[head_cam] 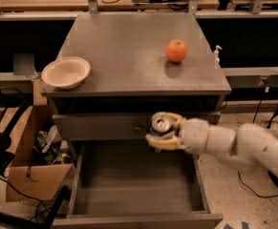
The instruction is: Place pepsi can into middle drawer
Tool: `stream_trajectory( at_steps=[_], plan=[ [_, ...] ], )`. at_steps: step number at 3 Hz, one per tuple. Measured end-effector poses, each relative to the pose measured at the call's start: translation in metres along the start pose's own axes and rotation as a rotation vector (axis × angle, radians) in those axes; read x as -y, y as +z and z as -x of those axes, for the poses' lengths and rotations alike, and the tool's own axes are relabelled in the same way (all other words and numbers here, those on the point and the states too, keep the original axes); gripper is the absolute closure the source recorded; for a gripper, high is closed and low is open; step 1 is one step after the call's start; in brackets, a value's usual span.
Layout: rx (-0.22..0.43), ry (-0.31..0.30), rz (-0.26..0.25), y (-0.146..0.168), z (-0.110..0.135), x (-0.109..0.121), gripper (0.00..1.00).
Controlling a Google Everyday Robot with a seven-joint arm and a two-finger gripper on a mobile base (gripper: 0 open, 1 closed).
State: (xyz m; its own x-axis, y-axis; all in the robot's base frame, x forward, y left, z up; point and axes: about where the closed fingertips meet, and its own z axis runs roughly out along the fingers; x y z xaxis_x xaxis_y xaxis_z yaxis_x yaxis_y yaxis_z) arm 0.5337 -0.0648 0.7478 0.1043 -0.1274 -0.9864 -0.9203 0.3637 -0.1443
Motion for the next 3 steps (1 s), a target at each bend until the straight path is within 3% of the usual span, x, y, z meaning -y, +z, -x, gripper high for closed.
stream_trajectory(
  at_steps=[1, 2, 3],
  plan=[
    [0.033, 0.051, 0.065, 0.034, -0.062, -0.032, 1.0],
    [0.076, 0.006, 0.109, 0.08, -0.126, -0.063, 1.0],
    [0.078, -0.025, 0.124, 0.104, -0.162, -0.073, 1.0]
  ],
)
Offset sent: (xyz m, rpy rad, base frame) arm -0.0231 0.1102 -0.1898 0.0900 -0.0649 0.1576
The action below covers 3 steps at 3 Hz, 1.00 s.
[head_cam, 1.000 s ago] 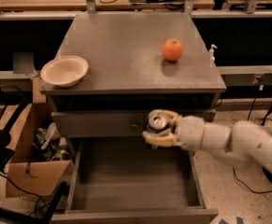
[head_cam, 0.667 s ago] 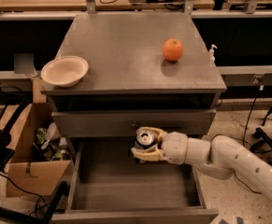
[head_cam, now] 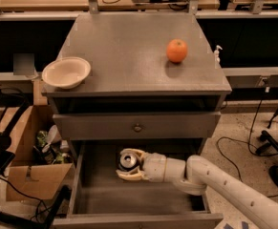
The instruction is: Place pepsi can into middle drawer
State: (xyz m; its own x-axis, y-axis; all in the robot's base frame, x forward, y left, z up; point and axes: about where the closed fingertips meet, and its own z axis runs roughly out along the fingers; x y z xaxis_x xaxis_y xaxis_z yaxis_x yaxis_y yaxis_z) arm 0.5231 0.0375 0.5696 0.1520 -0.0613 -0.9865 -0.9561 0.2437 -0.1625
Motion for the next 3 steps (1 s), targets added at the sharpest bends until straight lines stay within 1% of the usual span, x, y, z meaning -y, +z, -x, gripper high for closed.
stream_trajectory(
  at_steps=[1, 2, 3],
  plan=[
    [-0.003, 0.004, 0.005, 0.004, -0.003, -0.003, 1.0],
    [-0.02, 0.013, 0.012, 0.01, -0.007, -0.006, 1.0],
    [0.016, 0.111, 0.035, 0.054, -0.052, -0.011, 1.0]
  ],
)
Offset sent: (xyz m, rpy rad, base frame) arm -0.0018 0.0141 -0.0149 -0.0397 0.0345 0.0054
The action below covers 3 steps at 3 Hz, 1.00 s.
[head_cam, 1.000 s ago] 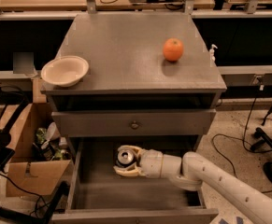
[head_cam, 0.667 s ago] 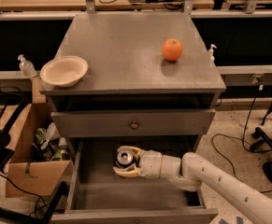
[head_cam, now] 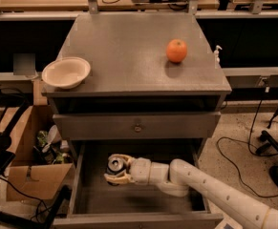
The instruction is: Place pepsi can into middle drawer
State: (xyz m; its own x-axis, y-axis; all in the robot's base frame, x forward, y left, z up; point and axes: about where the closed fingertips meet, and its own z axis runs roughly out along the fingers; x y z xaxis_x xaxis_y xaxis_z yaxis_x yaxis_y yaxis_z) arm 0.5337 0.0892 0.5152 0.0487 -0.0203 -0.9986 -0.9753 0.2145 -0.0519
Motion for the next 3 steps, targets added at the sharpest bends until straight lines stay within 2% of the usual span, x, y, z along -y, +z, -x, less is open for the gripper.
stream_trajectory(
  at_steps=[1, 2, 3],
  plan=[
    [0.024, 0.071, 0.025, 0.028, -0.034, -0.004, 1.0],
    [0.047, 0.092, 0.048, 0.047, -0.058, -0.01, 1.0],
    [0.051, 0.096, 0.051, 0.05, -0.059, -0.012, 0.84]
  ],
)
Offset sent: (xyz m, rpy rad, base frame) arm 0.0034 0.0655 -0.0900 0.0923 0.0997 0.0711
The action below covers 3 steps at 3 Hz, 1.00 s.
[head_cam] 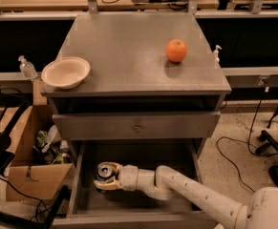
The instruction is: Place pepsi can into middle drawer
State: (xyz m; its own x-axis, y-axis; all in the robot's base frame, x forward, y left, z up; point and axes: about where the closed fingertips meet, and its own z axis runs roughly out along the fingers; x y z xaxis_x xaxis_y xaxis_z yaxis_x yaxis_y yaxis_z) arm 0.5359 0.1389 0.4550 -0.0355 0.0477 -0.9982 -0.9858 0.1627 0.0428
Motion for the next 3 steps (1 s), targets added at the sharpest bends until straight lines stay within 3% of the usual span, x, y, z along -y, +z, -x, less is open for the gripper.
stream_trajectory(
  at_steps=[3],
  plan=[
    [0.005, 0.001, 0.011, 0.0058, 0.0015, -0.0034, 0.06]
  ],
)
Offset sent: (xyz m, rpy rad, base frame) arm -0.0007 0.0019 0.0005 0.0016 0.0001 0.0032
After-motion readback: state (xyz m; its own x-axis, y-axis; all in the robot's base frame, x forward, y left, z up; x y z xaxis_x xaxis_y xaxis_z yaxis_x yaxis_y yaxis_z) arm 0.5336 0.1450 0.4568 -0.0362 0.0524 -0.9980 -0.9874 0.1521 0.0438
